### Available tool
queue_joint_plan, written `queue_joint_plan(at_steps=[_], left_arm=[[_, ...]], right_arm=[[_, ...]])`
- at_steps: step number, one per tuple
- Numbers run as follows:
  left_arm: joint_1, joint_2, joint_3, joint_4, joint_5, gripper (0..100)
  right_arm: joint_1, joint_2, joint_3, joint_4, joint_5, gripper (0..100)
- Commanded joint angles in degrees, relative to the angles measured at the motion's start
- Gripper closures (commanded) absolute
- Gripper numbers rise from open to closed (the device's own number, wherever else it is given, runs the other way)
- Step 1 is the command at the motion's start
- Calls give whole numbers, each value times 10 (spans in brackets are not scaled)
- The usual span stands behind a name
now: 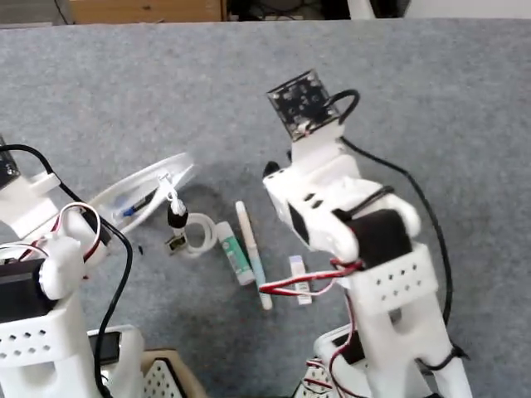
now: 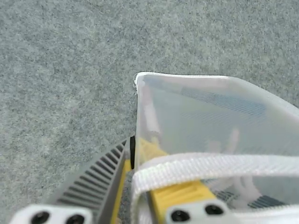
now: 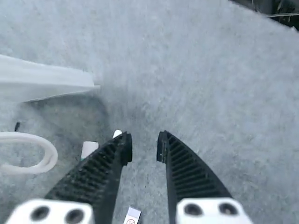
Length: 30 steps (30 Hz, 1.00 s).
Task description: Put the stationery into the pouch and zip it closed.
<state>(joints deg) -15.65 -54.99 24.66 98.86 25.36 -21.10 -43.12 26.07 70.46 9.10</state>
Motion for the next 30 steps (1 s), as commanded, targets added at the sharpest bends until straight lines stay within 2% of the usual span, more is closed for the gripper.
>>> queue_joint_plan(at_steps=[1, 9, 16, 24, 30], left_arm=[[0, 6, 0, 3, 4, 972], [0, 6, 0, 3, 4, 972], [0, 6, 0, 3, 4, 972], [0, 6, 0, 3, 4, 972], [0, 6, 0, 3, 4, 972]], right_arm=[[3, -11, 44, -53, 1, 893], [-6, -6, 119, -125, -1, 893], [-51, 104, 120, -129, -8, 893], [-58, 249, 57, -132, -33, 892], [-95, 362, -7, -130, -33, 892]])
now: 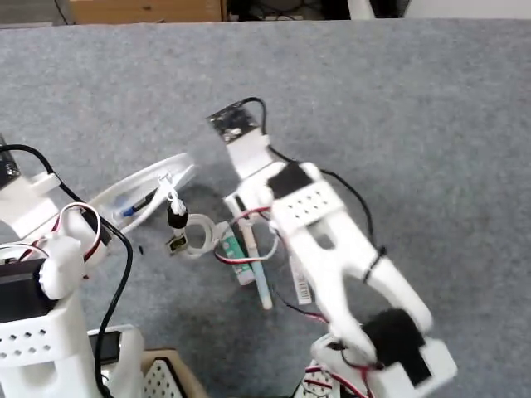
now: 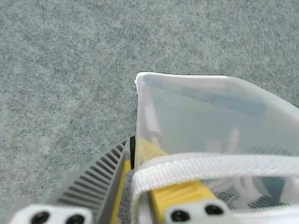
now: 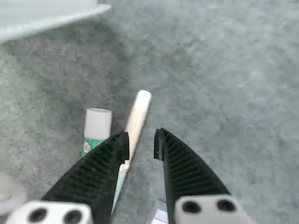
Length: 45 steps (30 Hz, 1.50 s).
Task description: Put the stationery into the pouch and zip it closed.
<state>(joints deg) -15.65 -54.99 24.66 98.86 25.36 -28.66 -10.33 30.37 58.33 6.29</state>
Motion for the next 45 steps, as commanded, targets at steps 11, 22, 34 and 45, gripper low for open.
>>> queue_joint_plan(at_steps=[11, 22, 34, 45], left_arm=[[0, 6, 0, 3, 4, 972], [0, 6, 0, 3, 4, 972], [0, 6, 0, 3, 4, 972], [0, 6, 0, 3, 4, 972]], right_arm=[[-24, 200, -132, -11, -37, 892], [22, 272, -156, -51, -32, 892], [34, 286, -164, -48, -32, 900], [36, 278, -271, 43, -31, 987]])
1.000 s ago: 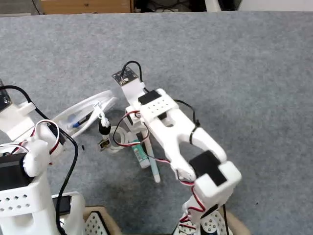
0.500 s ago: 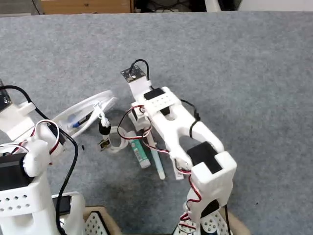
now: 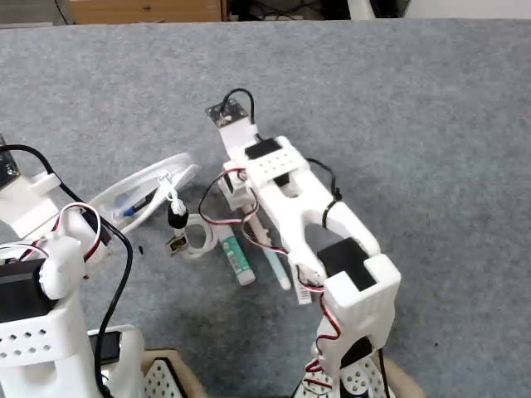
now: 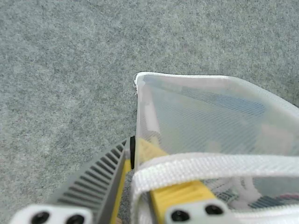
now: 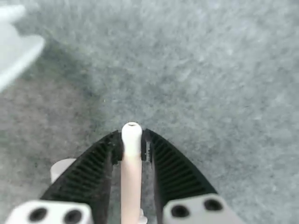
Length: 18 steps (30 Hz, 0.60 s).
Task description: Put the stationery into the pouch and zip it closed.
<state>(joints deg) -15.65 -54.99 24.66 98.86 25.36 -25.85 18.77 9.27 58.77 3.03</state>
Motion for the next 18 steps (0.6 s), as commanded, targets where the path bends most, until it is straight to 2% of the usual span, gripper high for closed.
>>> queue_joint_plan(at_steps=[1, 9, 18], left_arm=[[0, 6, 0, 3, 4, 972], [0, 6, 0, 3, 4, 972], [0, 5, 0, 3, 4, 972]], right_arm=[[10, -20, -78, 55, 2, 987], [22, -160, -196, 145, 2, 987], [18, -316, -253, 164, 1, 987]])
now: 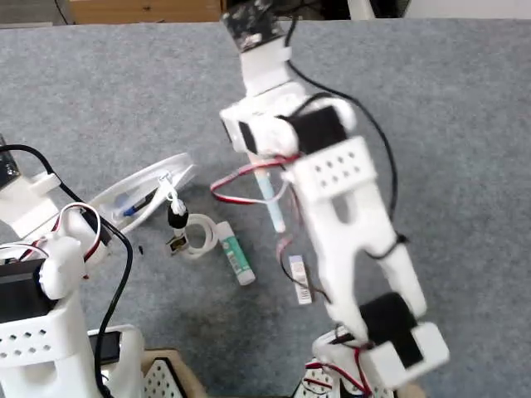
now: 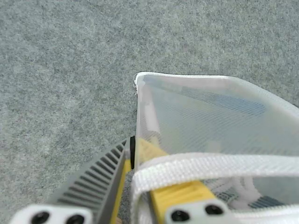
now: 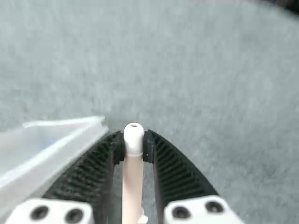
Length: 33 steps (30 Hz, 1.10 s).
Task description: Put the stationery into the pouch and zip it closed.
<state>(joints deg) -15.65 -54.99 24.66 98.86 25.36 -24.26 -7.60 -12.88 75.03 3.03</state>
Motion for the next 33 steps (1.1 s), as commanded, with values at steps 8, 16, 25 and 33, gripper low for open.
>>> queue_joint_plan(at_steps=[8, 16, 25, 33], left_arm=[[0, 5, 0, 3, 4, 972], [0, 5, 0, 3, 4, 972], [10, 5, 0, 4, 4, 972], [96, 6, -6, 17, 4, 972]], right_arm=[[-40, -145, -38, -3, -2, 987], [-150, -190, -143, 0, 1, 987], [-251, -189, -205, -65, 41, 987], [-290, -181, -202, -150, 41, 987]])
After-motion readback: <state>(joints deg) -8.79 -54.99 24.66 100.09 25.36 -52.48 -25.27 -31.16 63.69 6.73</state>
